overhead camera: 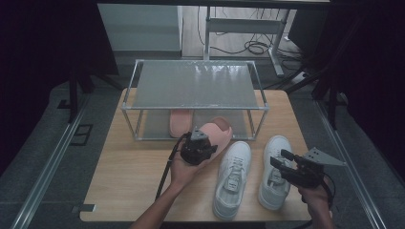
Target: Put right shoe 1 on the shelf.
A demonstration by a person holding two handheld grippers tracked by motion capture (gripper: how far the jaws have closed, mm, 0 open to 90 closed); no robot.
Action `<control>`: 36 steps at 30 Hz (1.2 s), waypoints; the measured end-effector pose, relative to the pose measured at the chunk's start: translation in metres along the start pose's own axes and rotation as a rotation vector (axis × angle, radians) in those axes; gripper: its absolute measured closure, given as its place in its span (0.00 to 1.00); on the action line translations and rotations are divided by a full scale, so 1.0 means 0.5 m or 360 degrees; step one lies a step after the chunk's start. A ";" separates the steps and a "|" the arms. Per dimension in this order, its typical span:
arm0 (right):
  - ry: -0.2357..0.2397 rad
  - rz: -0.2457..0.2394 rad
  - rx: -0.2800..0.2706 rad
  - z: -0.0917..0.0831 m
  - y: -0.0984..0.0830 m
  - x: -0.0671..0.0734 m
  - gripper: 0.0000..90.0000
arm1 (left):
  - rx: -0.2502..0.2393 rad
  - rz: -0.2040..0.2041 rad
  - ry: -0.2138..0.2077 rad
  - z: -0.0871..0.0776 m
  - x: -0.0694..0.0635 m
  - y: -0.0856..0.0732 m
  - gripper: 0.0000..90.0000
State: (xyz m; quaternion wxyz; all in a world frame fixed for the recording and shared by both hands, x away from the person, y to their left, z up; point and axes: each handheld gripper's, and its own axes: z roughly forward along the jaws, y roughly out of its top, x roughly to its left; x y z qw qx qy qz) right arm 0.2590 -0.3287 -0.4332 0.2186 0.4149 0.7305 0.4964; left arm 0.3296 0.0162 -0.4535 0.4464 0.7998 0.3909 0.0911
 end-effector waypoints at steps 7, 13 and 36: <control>0.0004 0.0001 0.0003 0.001 0.000 0.001 0.48 | 0.0001 -0.0034 0.0027 0.015 0.009 0.008 0.92; 0.0009 0.0002 0.0011 0.005 -0.002 0.001 0.48 | 0.0003 -0.0083 0.0074 0.041 0.022 0.021 0.92; 0.0016 0.0004 0.0031 0.013 -0.006 0.001 0.48 | -0.0117 -0.0272 0.0409 0.179 0.064 0.055 0.92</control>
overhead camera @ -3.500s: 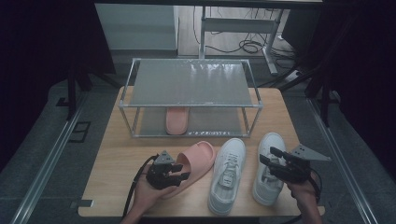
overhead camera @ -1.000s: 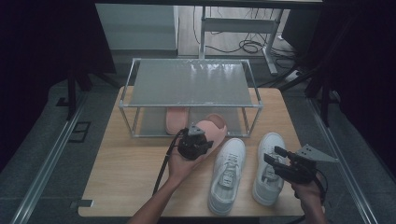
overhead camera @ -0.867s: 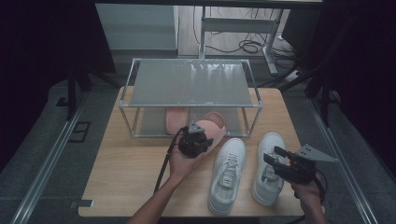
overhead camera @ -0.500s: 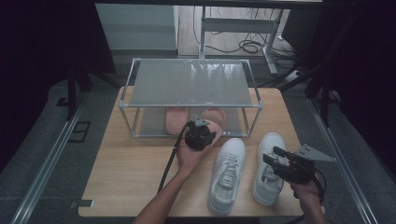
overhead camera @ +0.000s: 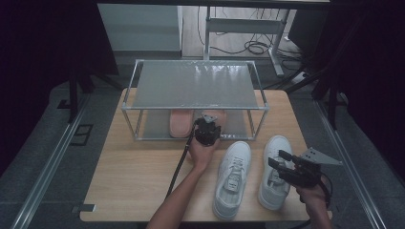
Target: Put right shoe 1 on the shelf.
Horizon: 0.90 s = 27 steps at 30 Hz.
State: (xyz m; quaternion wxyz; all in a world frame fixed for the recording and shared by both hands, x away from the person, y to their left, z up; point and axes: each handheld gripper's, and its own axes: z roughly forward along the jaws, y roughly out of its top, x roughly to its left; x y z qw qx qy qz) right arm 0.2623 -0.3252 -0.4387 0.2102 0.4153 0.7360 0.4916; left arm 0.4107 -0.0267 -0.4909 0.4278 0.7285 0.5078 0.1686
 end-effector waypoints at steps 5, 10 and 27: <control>0.0008 -0.0005 -0.0001 0.001 0.000 0.004 0.48 | -0.0066 -0.0069 0.0065 0.024 0.005 0.006 0.92; 0.0005 -0.0006 -0.0018 -0.005 0.002 0.002 0.48 | -0.0038 -0.0138 0.0201 0.040 0.018 0.009 0.91; 0.0013 -0.0012 -0.0014 -0.004 0.003 0.007 0.48 | -0.0059 -0.0161 0.0133 0.079 0.043 0.019 0.89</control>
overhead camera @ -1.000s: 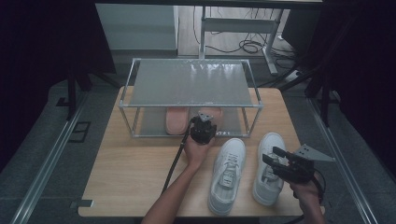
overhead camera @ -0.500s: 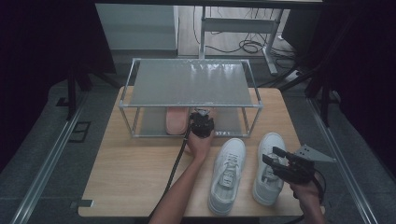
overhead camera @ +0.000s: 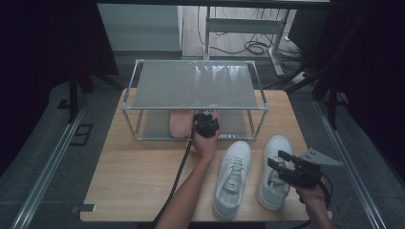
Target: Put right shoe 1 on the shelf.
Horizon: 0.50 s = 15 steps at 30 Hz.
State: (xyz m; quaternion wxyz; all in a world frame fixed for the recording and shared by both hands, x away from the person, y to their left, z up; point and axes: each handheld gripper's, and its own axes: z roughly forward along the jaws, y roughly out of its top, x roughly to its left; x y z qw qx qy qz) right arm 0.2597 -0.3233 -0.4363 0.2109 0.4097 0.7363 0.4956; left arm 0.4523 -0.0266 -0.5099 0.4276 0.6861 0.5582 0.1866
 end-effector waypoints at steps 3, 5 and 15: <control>-0.0002 -0.0004 -0.0005 -0.001 0.000 0.000 0.48 | 0.0177 0.0182 0.0027 -0.007 0.017 0.009 0.88; -0.0004 0.0001 -0.0005 -0.003 0.001 -0.001 0.48 | 0.0165 0.0196 0.0006 -0.004 0.020 0.010 0.87; -0.0006 -0.0001 0.0001 -0.001 0.000 0.000 0.48 | 0.0027 0.0159 -0.0038 -0.034 0.009 -0.003 0.67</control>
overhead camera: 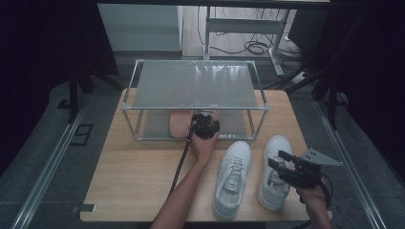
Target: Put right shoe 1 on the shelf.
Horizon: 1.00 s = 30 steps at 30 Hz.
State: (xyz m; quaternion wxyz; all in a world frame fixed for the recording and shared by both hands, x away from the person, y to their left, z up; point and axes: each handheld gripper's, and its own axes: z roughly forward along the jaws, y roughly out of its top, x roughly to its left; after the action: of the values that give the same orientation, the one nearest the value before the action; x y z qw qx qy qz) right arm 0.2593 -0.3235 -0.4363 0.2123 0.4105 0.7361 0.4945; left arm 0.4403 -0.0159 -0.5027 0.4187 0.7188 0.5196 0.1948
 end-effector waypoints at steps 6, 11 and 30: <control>0.0004 -0.0008 0.0011 0.004 0.000 0.004 0.48 | 0.0041 0.0122 -0.0097 -0.043 0.007 -0.012 0.64; 0.0001 -0.0011 0.0015 0.006 -0.001 0.005 0.48 | 0.0055 0.0047 -0.0123 -0.087 0.001 -0.040 0.67; -0.0002 -0.0013 0.0026 0.011 -0.003 0.007 0.48 | 0.0065 0.0091 -0.0310 -0.197 0.075 -0.094 0.90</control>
State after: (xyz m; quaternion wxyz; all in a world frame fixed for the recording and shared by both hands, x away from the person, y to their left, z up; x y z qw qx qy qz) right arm 0.2609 -0.3181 -0.4395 0.2114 0.4097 0.7416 0.4873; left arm 0.3567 0.0626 -0.4896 0.4467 0.7573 0.4596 0.1253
